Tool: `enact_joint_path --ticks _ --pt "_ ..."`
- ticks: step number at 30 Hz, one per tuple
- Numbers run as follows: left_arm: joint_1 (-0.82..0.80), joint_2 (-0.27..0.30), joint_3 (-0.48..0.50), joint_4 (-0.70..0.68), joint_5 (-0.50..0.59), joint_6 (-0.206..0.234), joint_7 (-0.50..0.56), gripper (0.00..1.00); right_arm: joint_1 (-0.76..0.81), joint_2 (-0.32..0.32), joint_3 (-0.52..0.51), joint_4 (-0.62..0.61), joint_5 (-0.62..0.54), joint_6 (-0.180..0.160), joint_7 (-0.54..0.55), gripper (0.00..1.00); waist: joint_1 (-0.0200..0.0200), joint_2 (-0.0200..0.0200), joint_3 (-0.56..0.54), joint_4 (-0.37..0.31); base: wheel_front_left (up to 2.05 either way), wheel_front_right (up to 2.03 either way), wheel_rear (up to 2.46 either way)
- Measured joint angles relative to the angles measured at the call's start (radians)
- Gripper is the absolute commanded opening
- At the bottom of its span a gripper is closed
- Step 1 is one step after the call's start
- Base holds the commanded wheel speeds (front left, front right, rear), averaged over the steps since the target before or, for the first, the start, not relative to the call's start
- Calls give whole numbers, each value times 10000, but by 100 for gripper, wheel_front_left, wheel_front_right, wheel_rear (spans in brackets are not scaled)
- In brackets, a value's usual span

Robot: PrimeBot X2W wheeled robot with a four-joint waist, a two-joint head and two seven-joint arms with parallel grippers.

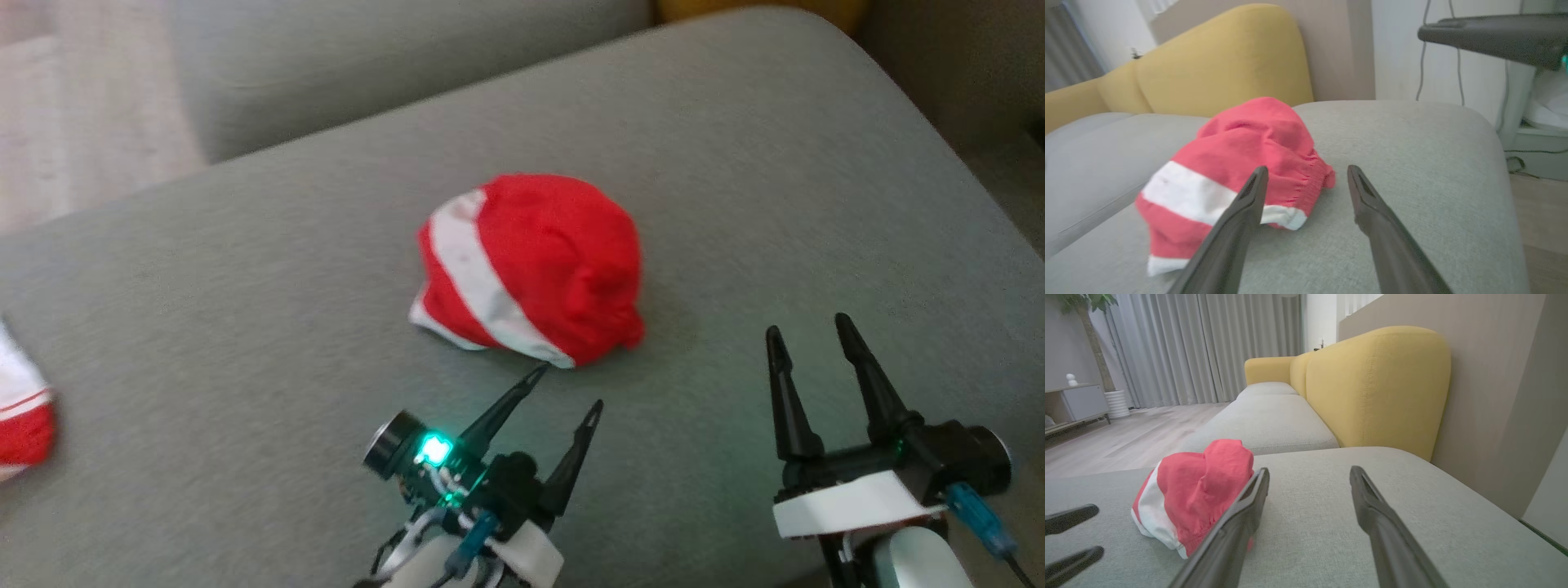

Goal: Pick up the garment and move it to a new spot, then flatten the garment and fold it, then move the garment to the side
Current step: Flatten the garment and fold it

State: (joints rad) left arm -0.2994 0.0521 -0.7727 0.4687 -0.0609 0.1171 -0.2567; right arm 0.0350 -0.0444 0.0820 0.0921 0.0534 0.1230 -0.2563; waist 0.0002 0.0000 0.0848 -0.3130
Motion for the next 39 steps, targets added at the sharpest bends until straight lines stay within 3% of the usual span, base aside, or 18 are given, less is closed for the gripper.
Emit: enact_joint_path --ticks 3,6,14,18,19,20,21,22,25,32,36,39 --pt "-695 -6 -562 805 -29 -19 0 100 -87 2 111 -15 4 0 0 100 0 0 279 -531 0 0 0" --pt "-1464 -6 -1110 1981 295 293 0 100 -111 2 161 -13 100 0 0 100 0 0 543 -1007 0 0 0" --pt "-3383 -29 -1812 4424 1016 2021 0 100 -366 2 372 -59 374 0 0 100 0 0 1315 -1809 0 0 0" --pt "-3736 -33 -1858 5344 625 1781 29 100 -420 2 506 -86 700 0 0 100 1 0 1598 -1951 0 0 0" --pt "-3745 -38 -1914 5503 579 1699 42 90 -454 2 587 -84 700 0 0 100 0 0 1624 -1978 0 0 0" --pt "-3803 -73 -1937 5591 523 1705 44 42 -476 2 663 -86 700 0 0 100 -1 0 1633 -2003 0 0 0" --pt "-3874 -96 -1950 5657 456 1703 44 0 -476 4 713 -86 702 0 0 100 -1 0 1619 -2017 0 0 0" --pt "-3915 -90 -1941 5659 314 1699 46 0 -475 8 727 -86 759 0 0 100 0 0 1580 -2023 0 0 0" --pt "-3923 -31 -1918 5087 -104 1739 44 0 -452 6 686 -86 869 0 0 100 -1 0 1367 -2018 0 0 0" --pt "-3963 -61 -1114 629 -1730 1616 29 0 160 4 945 10 673 0 0 100 -3 0 401 -1889 0 0 0" --pt "-4365 -117 -196 -1298 -1891 1967 -6 0 574 2 961 50 458 0 0 100 -3 0 -207 -1699 0 0 0" --pt "-4380 -180 360 -1714 -2144 2057 -13 0 616 0 940 46 403 0 0 100 -4 0 -422 -1529 0 0 0"
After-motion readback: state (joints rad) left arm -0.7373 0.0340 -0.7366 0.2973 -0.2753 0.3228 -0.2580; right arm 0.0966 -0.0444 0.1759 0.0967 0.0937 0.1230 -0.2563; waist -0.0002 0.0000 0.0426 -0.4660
